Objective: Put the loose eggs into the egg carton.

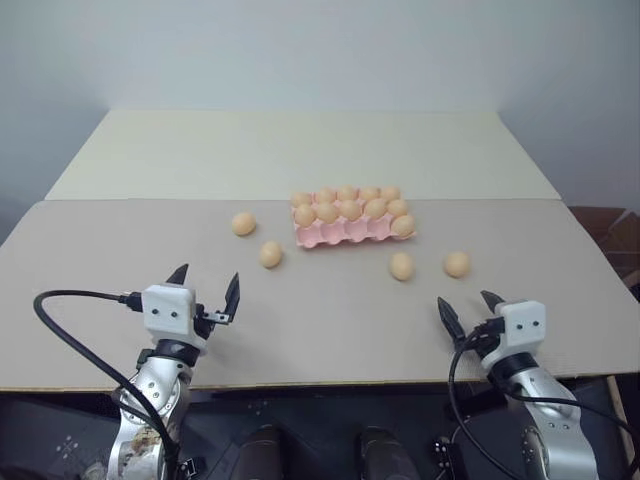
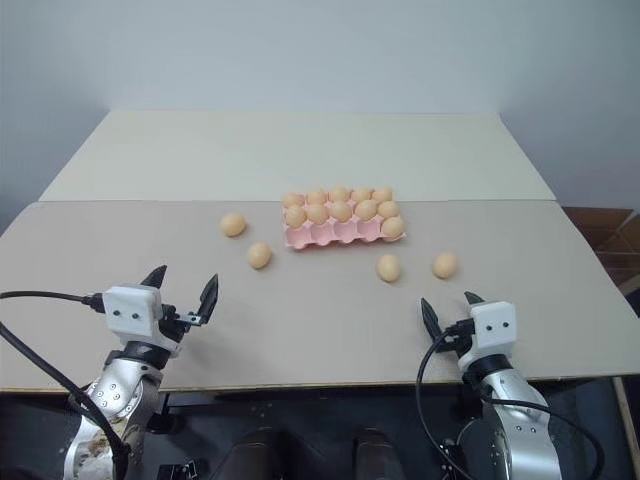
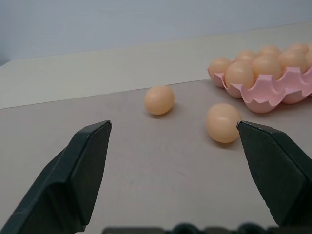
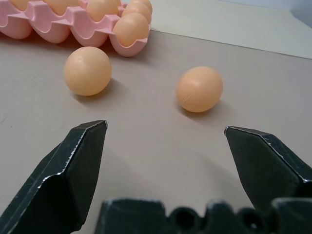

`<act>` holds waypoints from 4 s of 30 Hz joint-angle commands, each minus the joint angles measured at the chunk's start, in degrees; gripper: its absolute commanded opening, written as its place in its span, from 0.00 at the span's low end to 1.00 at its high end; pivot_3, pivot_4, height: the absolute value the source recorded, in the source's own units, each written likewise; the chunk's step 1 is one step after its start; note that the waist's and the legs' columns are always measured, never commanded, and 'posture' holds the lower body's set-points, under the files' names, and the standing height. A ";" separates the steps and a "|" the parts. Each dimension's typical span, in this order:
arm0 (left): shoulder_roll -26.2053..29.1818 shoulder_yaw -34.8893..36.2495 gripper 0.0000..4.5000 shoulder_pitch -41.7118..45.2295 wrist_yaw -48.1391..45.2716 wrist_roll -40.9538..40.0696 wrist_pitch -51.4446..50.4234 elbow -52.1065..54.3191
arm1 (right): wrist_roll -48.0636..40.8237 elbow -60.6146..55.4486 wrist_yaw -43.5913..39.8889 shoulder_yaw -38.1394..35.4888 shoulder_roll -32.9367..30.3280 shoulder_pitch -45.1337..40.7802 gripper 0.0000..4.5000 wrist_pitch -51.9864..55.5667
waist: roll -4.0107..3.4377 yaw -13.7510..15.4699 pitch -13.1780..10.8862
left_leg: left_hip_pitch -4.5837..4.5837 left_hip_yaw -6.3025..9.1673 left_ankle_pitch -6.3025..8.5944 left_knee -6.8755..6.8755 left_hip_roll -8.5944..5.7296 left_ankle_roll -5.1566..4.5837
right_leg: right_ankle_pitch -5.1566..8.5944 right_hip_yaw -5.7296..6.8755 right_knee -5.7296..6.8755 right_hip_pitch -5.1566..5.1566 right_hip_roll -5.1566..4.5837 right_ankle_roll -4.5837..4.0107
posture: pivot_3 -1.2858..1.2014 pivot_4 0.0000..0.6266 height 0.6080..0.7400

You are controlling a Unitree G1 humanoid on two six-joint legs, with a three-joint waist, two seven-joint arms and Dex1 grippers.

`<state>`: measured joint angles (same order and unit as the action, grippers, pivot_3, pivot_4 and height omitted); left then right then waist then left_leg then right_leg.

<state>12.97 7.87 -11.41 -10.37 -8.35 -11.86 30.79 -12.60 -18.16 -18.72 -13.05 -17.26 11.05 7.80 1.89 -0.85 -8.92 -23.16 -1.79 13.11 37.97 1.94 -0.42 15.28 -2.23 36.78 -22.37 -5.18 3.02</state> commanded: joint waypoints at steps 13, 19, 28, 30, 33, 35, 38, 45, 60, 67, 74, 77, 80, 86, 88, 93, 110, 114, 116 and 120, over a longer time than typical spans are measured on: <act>0.67 1.90 0.99 -2.39 -1.51 -1.72 0.52 3.60 | -1.55 -4.10 -0.73 0.34 -0.51 -0.10 1.00 0.23 | 0.00 0.09 0.00 | -0.01 0.00 0.00 0.00 0.00 0.00 | 0.00 0.01 -0.01 0.00 -0.01 0.00 | 0.52 0.24 1.00; 2.44 1.55 0.99 -0.94 -6.79 -5.00 1.47 3.33 | -0.85 -4.97 -0.13 1.11 0.41 0.47 1.00 -0.04 | 0.00 0.15 0.00 | -0.02 0.00 0.00 0.00 0.00 0.00 | 0.00 0.01 -0.01 0.00 -0.01 0.00 | 0.52 0.24 1.00; 10.55 -2.24 0.99 8.42 -17.11 -10.84 -3.64 4.18 | -5.04 -13.66 7.09 -0.63 2.55 -4.54 1.00 11.20 | -0.02 -0.03 0.01 | -0.01 0.00 0.00 0.00 0.01 0.00 | 0.00 0.00 0.02 -0.02 0.02 0.00 | 0.52 0.24 1.00; 13.14 -2.64 0.99 10.12 -20.45 -13.33 -5.48 4.60 | -5.26 -14.88 9.63 -0.70 2.19 -7.13 1.00 16.96 | -0.02 -0.02 0.01 | 0.00 0.02 0.00 0.00 0.01 0.00 | 0.00 0.01 0.03 -0.02 0.03 -0.01 | 0.52 0.24 1.00; 16.49 -2.57 0.99 11.90 -24.56 -15.62 -6.50 4.14 | -4.43 -17.03 12.71 0.11 0.92 -10.23 1.00 25.21 | -0.02 0.05 0.01 | -0.01 0.03 0.00 0.00 0.01 0.00 | 0.01 0.02 0.05 -0.04 0.04 -0.03 | 0.52 0.24 1.00; 18.04 -3.00 0.99 14.08 -26.55 -17.06 -7.51 3.22 | -4.47 -17.25 15.72 -0.55 1.20 -13.78 1.00 30.48 | -0.02 0.06 0.01 | -0.04 0.03 0.00 -0.02 0.01 0.00 | 0.02 0.03 0.04 -0.06 0.03 -0.04 | 0.52 0.24 1.00; 19.46 -3.75 0.99 15.68 -28.69 -17.39 -7.70 2.17 | -3.65 -16.95 17.61 -0.45 0.87 -16.99 1.00 34.65 | -0.03 0.06 0.00 | -0.05 0.02 -0.01 -0.02 -0.02 0.00 | 0.01 0.02 0.05 -0.08 0.03 -0.03 | 0.52 0.24 1.00; 21.24 -6.02 0.99 17.98 -33.91 -17.84 -7.24 0.03 | -1.31 -11.41 20.82 -0.37 0.38 -23.89 1.00 42.25 | -0.03 0.04 0.00 | -0.12 0.00 -0.01 -0.08 -0.03 -0.01 | 0.02 0.02 0.02 -0.16 0.04 -0.02 | 0.52 0.24 1.00; 20.56 -7.14 0.99 18.75 -34.90 -16.62 -6.70 -0.91 | 2.61 10.20 18.93 0.29 -1.87 -34.36 1.00 39.94 | -0.03 -0.02 0.00 | -0.16 -0.29 -0.01 -0.08 -0.02 -0.01 | 0.02 0.01 0.05 -0.22 0.05 -0.02 | 0.52 0.24 1.00; 20.69 -6.87 1.00 18.58 -35.55 -17.68 -7.52 -1.19 | 2.30 11.65 17.29 0.11 -2.04 -35.19 0.56 39.33 | -0.03 -0.05 0.00 | -0.17 -0.28 -0.01 -0.08 -0.01 -0.01 | 0.02 0.01 0.04 -0.23 0.05 -0.02 | 0.52 0.24 1.00; 21.35 -6.30 1.00 18.96 -35.17 -17.88 -9.38 -1.63 | 1.83 3.26 13.04 4.03 -2.84 -34.80 0.37 39.27 | -0.04 -0.17 -0.01 | -0.19 -0.25 -0.01 -0.08 -0.01 -0.01 | 0.02 0.00 0.05 -0.26 0.05 -0.01 | 0.52 0.24 1.00; 23.28 -7.13 1.00 20.05 -35.64 -16.70 -11.33 -2.04 | 0.31 -2.80 11.60 7.25 -0.92 -37.63 0.37 40.61 | -0.05 -0.58 -0.02 | -0.20 -0.17 -0.01 -0.08 0.01 -0.01 | 0.02 -0.03 0.13 -0.33 0.08 -0.02 | 0.52 0.24 1.00; 22.84 -7.34 1.00 21.72 -34.84 -17.22 -12.48 -2.16 | 0.27 -3.27 11.90 9.96 2.05 -40.43 0.37 40.74 | -0.06 -0.66 -0.02 | -0.22 -0.08 -0.01 -0.08 0.03 -0.01 | 0.02 -0.11 0.25 -0.47 0.12 -0.01 | 0.52 0.24 1.00; 22.60 -7.33 1.00 22.86 -34.46 -17.27 -13.70 -1.94 | 3.69 6.33 12.03 14.76 5.72 -44.46 0.37 35.11 | -0.05 -0.19 -0.02 | -0.35 -0.08 -0.01 -0.08 -0.02 -0.01 | 0.02 -0.08 0.23 -0.56 0.05 -0.02 | 0.52 0.24 1.00; 22.58 -7.23 1.00 22.92 -34.29 -17.28 -13.92 -1.77 | 4.60 10.17 11.74 14.94 5.65 -45.86 0.37 32.83 | -0.06 -0.10 -0.02 | -0.59 -0.09 -0.02 -0.08 -0.04 -0.01 | 0.01 -0.08 0.28 -0.80 0.03 -0.01 | 0.52 0.24 1.00; 22.68 -6.82 1.00 22.03 -34.12 -17.03 -13.77 -1.44 | 6.41 19.53 11.19 14.58 5.73 -50.19 0.37 27.21 | -0.06 -0.31 -0.02 | -0.60 -0.10 -0.02 -0.08 -0.01 -0.01 | 0.00 -0.08 0.31 -0.84 0.05 -0.02 | 0.52 0.24 1.00; 22.67 -6.68 1.00 20.61 -33.20 -16.54 -13.21 -1.12 | 8.45 26.08 9.58 14.08 6.53 -52.05 0.83 23.67 | -0.07 -0.41 -0.03 | -0.60 -0.10 -0.02 -0.08 -0.01 -0.01 | 0.00 -0.09 0.34 -0.86 0.05 -0.03 | 0.52 0.24 1.00; 22.58 -6.79 1.00 20.36 -33.01 -16.22 -12.87 -1.17 | 7.28 21.36 9.27 12.71 7.19 -50.65 0.97 22.21 | -0.08 -0.50 -0.03 | -0.60 -0.10 -0.02 -0.08 0.00 -0.01 | 0.00 -0.09 0.35 -0.86 0.05 -0.03 | 0.52 0.24 1.00; 22.30 -6.66 1.00 20.09 -32.67 -16.08 -12.45 -1.00 | 6.50 15.25 9.33 12.01 7.61 -48.13 0.97 20.60 | -0.08 -0.42 -0.03 | -0.60 -0.09 -0.02 -0.08 0.00 -0.01 | 0.00 -0.09 0.35 -0.86 0.05 -0.03 | 0.52 0.24 1.00; 22.04 -5.19 1.00 18.47 -32.22 -16.55 -11.56 -0.48 | 5.29 -2.99 8.67 11.52 6.38 -36.59 0.97 23.49 | -0.07 0.14 -0.03 | -0.67 -0.06 -0.01 -0.08 -0.01 0.00 | 0.01 -0.02 0.30 -0.85 0.00 -0.02 | 0.52 0.24 1.00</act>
<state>35.21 1.23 7.30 -43.15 -24.67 -25.11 28.34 -6.29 -13.69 -9.74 -0.45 -10.00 -27.66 30.70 1.81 -0.72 -8.95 -23.84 -1.88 13.10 37.89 1.93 -0.42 15.29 -2.27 37.09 -23.23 -5.21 3.00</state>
